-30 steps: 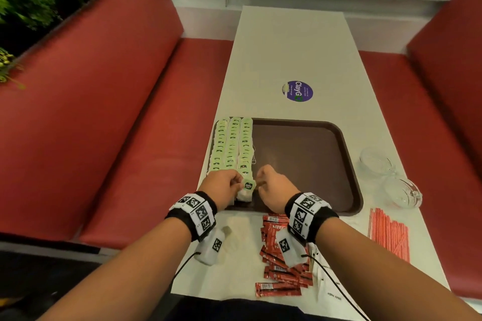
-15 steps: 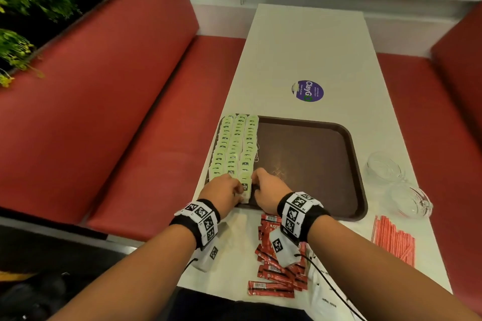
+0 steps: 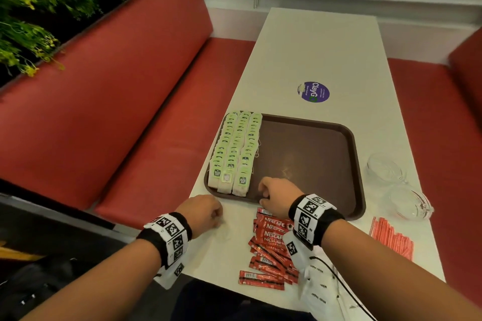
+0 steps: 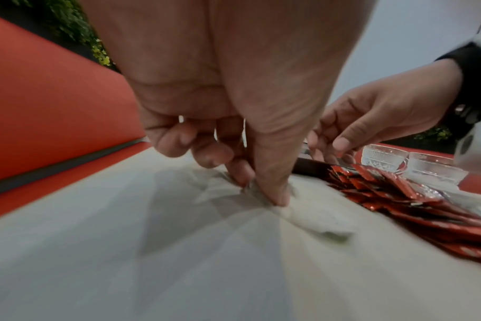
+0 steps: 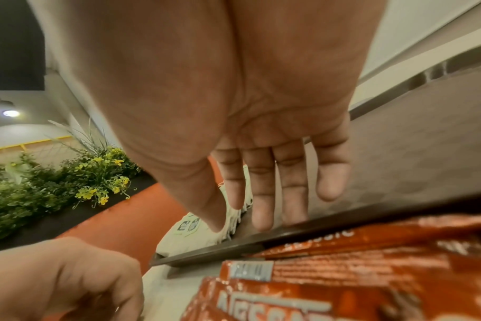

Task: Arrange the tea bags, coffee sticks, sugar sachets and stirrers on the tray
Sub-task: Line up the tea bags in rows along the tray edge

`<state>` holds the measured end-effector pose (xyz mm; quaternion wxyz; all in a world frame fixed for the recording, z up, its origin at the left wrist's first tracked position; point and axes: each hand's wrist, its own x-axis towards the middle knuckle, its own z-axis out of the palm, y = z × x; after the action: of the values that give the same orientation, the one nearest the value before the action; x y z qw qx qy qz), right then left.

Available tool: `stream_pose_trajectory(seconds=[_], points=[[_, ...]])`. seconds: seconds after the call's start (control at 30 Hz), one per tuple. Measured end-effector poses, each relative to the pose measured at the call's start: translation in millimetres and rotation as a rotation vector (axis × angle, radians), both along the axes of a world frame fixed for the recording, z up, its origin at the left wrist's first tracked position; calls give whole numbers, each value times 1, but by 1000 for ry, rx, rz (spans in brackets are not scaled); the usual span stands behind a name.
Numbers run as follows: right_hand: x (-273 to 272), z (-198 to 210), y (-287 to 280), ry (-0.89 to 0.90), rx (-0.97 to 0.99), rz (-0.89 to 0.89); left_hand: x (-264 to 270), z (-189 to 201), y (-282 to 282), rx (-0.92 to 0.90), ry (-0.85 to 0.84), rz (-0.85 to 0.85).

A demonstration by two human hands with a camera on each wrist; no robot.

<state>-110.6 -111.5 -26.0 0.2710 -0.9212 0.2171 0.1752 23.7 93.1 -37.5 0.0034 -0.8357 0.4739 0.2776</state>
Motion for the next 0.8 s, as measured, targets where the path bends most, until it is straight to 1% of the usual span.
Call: stream_pose_trajectory(seconds=[0.07, 0.13, 0.2, 0.3, 0.37, 0.43, 0.5, 0.57, 0.6, 0.67, 0.7, 0.77, 0.8], points=[[-6, 2, -1, -11, 14, 21, -2, 0, -2, -8, -7, 9], [-11, 5, -1, -63, 30, 56, -2, 5, -7, -59, 26, 44], [-13, 10, 1, -140, 66, 100, -3, 13, -15, -165, 119, 97], [-14, 19, 7, -276, 119, 145, -11, 29, -31, -368, 327, 194], [-14, 23, 8, -354, 129, 139, -16, 35, -39, -415, 405, 211], [-13, 29, 6, -402, 108, 127, -19, 38, -43, -425, 434, 203], [-14, 34, 4, -420, 72, 129, -20, 39, -46, -444, 378, 185], [-15, 36, 1, -433, 50, 111, -20, 44, -46, -507, 277, 204], [-15, 37, 0, -442, 55, 95, -19, 48, -46, -549, 258, 222], [-16, 38, 0, -448, 93, 52, -18, 52, -44, -595, 289, 231], [-16, 39, 0, -439, 120, 29, -19, 55, -44, -593, 285, 206], [-14, 39, 2, -415, 174, 5, -20, 57, -44, -578, 228, 146], [-12, 37, 3, -405, 192, -2, -19, 57, -46, -583, 211, 143]])
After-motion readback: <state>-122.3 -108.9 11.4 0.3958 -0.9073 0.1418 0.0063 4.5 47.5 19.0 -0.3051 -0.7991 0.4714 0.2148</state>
